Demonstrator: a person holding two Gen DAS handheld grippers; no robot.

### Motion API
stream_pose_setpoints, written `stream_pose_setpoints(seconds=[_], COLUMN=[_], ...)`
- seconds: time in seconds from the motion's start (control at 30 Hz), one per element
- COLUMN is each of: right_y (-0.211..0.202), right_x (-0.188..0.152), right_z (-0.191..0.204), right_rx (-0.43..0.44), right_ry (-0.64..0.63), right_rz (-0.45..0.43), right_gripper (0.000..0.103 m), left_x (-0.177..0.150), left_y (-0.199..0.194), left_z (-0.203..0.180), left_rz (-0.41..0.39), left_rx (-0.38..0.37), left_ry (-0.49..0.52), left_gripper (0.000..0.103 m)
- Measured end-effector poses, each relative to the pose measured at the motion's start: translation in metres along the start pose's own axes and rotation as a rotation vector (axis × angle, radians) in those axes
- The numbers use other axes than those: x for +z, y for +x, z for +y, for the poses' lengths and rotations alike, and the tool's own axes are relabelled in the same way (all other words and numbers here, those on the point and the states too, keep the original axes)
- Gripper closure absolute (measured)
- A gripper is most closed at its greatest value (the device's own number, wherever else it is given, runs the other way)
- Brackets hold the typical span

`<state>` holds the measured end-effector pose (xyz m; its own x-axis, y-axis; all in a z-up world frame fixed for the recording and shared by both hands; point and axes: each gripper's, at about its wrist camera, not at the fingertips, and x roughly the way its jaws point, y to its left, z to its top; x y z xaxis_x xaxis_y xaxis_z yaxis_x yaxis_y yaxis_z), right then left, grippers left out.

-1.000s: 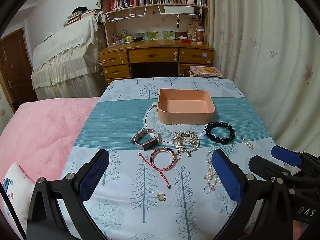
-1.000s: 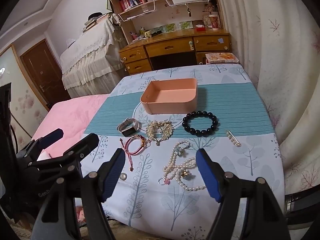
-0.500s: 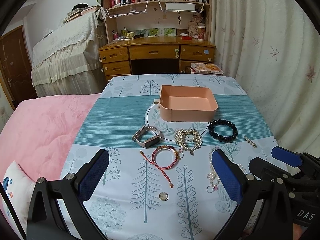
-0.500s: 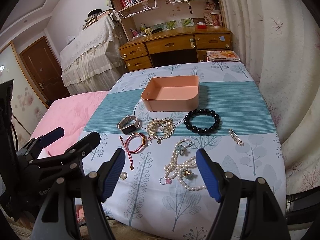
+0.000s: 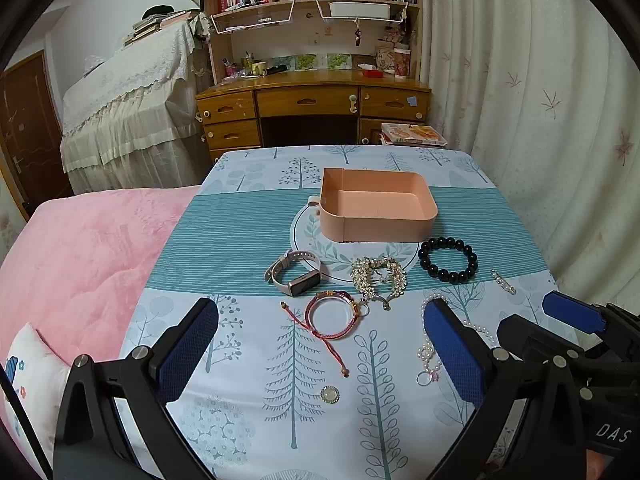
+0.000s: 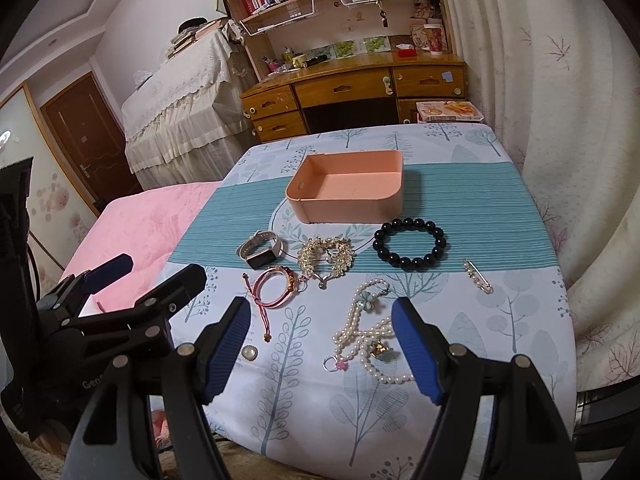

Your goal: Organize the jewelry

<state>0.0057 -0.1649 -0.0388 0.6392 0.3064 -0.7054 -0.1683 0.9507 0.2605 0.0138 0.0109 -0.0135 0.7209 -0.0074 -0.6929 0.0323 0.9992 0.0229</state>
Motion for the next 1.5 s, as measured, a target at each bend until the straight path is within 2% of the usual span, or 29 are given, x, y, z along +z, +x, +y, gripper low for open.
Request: stream_pose_setpoints(seconds=[0.33, 0.63, 0.9, 1.03, 1.1, 1.27, 1.4, 1.5], right_y=[0.006, 0.009, 0.018, 0.026, 0.029, 0.045, 0.076, 0.106], right_x=[0.005, 0.009, 0.013, 0.02, 0.024, 0.039, 0.055, 0.065], right_z=[0.0, -0.002, -0.005, -0.006, -0.009, -0.013, -0.02, -0.025], right_rx=[0.005, 0.014, 0.024, 0.045, 0.038, 0.056, 0.084, 0.121], right_ry=[0.008, 0.013, 0.016, 0.002, -0.008, -0.011, 0.008, 0.037], right_rz=[0.019, 0.03, 0.05, 0.068, 0.067, 0.097, 0.174, 0.252], right_gripper=[0.029, 0.029, 0.029, 0.03, 0.03, 0.038, 0.052, 0.056], left_x=[0.002, 0.005, 0.009, 0.015, 0.021, 0.037, 0.048, 0.054], left_y=[0.014, 0.019, 0.034, 0.043, 0.049, 0.068, 0.087, 0.107], left_z=[0.003, 0.003, 0.004, 0.008, 0.014, 0.025, 0.04, 0.053], left_rz=[0.038, 0.042, 0.082, 0.11, 0.113, 0.117, 0.143, 0.181], left_rx=[-0.042, -0.039, -0.043, -0.083, -0.077, -0.022, -0.008, 0.002], left_ry=[0.002, 0.007, 0.019, 0.011, 0.001, 0.021, 0.006, -0.005], left_gripper=[0.002, 0.002, 0.001, 0.001, 0.001, 0.001, 0.001, 0.004])
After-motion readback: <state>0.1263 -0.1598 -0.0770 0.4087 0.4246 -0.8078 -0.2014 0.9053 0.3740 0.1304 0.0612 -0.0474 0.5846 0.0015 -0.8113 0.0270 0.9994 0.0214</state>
